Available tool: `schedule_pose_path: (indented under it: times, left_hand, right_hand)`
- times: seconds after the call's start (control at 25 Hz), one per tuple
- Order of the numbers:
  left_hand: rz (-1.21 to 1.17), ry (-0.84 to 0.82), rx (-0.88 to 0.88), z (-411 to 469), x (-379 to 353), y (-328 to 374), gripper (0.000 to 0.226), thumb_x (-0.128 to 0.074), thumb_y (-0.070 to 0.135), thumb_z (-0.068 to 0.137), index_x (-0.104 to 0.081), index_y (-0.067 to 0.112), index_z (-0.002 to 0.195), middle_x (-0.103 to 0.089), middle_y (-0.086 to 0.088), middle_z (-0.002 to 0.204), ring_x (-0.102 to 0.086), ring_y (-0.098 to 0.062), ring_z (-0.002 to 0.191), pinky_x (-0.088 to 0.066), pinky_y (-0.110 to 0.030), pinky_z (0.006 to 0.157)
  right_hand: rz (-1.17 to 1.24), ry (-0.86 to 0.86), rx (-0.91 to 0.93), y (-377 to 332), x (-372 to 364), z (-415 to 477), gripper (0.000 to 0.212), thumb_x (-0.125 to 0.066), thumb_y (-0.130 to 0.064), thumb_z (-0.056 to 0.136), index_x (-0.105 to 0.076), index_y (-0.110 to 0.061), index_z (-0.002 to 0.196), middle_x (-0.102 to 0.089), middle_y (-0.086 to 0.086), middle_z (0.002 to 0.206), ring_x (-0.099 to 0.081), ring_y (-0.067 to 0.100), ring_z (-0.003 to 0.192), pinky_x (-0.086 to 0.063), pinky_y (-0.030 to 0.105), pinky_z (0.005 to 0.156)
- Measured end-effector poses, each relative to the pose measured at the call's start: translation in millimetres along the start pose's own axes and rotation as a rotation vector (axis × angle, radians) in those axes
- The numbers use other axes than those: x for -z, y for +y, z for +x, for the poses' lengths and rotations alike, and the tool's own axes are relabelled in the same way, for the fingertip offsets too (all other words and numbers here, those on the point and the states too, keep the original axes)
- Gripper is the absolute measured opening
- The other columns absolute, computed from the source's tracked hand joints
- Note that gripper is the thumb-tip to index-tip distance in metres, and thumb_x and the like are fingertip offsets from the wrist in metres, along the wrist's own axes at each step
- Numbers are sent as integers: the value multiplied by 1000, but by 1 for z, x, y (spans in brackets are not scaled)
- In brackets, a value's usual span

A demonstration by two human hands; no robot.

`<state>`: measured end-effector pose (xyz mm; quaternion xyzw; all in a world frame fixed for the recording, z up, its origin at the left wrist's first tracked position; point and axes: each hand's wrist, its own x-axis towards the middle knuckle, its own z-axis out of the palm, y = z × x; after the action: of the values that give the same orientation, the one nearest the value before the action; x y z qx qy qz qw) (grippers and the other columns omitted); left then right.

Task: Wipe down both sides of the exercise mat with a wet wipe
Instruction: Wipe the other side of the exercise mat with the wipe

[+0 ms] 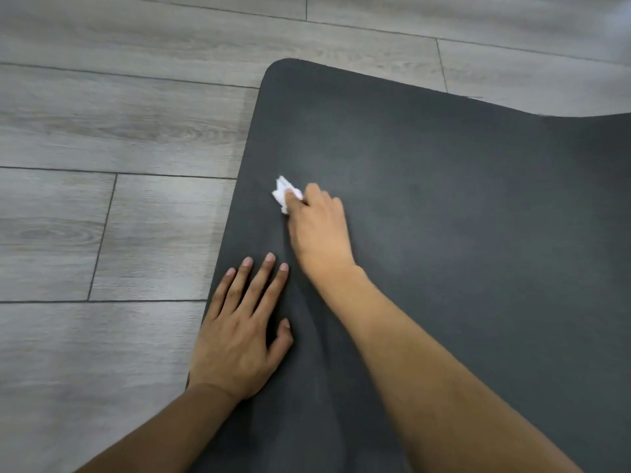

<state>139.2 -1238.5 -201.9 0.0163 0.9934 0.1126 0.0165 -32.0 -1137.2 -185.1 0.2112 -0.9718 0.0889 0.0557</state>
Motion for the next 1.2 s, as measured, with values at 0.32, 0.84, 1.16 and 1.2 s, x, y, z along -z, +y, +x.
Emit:
schedule_pose_path:
  times: [0.32, 0.84, 1.16, 1.2]
  left_hand:
    - [8, 0, 29, 0, 0, 6, 75, -42, 42, 92, -26, 19, 162, -22, -2, 169, -15, -26, 158, -19, -50, 126]
    - [5, 34, 14, -2, 0, 4, 73, -41, 40, 94, -25, 20, 162, -21, 0, 170, -15, -25, 158, -19, -48, 126]
    - [3, 41, 6, -3, -4, 4, 70, -38, 46, 96, -36, 13, 157, -31, -10, 165, -20, -29, 156, -21, -51, 125]
    - [-7, 40, 1, -3, -4, 3, 70, -38, 47, 97, -36, 12, 157, -31, -10, 165, -20, -29, 156, -20, -51, 125]
  right_hand:
    - [75, 75, -587, 55, 11, -28, 30, -48, -11, 86, -64, -3, 111, -55, 18, 100, -56, 38, 88, -42, 44, 77]
    - [-104, 26, -488, 108, 25, -78, 42, -55, -14, 89, -59, -17, 131, -52, 13, 94, -51, 35, 82, -34, 41, 75]
    - [46, -67, -123, -43, 3, -48, 41, -54, -17, 87, -55, -14, 128, -52, 7, 107, -52, 28, 94, -34, 40, 80]
    - [72, -130, -26, -52, 5, -48, 38, -52, -18, 88, -54, -16, 127, -50, 5, 108, -50, 25, 95, -31, 38, 81]
